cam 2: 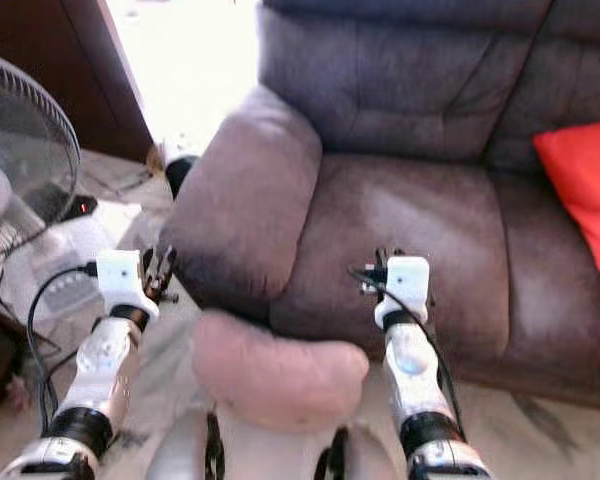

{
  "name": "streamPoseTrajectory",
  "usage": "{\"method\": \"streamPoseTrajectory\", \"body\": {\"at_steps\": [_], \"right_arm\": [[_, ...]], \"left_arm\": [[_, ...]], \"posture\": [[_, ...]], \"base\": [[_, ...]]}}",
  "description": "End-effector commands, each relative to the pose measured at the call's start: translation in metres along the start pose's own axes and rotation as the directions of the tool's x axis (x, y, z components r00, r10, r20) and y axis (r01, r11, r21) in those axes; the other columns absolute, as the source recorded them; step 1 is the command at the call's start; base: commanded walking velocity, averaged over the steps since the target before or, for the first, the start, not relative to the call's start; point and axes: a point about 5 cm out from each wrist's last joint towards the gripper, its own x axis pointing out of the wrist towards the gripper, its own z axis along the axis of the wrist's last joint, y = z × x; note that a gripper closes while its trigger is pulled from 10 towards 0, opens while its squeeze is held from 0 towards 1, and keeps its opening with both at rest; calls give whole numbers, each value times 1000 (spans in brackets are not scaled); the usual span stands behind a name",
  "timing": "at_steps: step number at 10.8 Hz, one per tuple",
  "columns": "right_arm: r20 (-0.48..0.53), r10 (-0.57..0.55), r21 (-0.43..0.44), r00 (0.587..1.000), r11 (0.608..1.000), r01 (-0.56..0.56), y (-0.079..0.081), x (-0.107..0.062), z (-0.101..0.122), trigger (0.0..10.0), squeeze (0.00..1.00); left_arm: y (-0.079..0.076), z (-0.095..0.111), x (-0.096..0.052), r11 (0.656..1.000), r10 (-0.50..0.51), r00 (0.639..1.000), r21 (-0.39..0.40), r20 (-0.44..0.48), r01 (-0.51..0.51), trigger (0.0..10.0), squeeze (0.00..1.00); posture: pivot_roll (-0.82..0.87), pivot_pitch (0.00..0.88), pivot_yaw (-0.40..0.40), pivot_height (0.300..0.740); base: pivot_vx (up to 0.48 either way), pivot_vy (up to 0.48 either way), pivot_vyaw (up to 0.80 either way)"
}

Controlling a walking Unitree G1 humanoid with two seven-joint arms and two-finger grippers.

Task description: Move the pillow to the sofa from floor

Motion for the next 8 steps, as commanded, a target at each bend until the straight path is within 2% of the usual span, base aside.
{"method": "streamPoseTrajectory", "body": {"at_steps": [1,8], "right_arm": [[-31,-13,10,999,1000,13,-1,-3,-6,10000,0],[-52,17,20,998,1000,-16,6,-4,-10,10000,0]], "left_arm": [[1,0,-1,1000,-6,1000,6,-5,6,10000,0],[4,0,0,1000,6,1000,-7,-8,-6,10000,0]], "posture": [[148,165,4,623],[152,164,8,623]], "base": [[0,0,0],[0,0,0]]}}
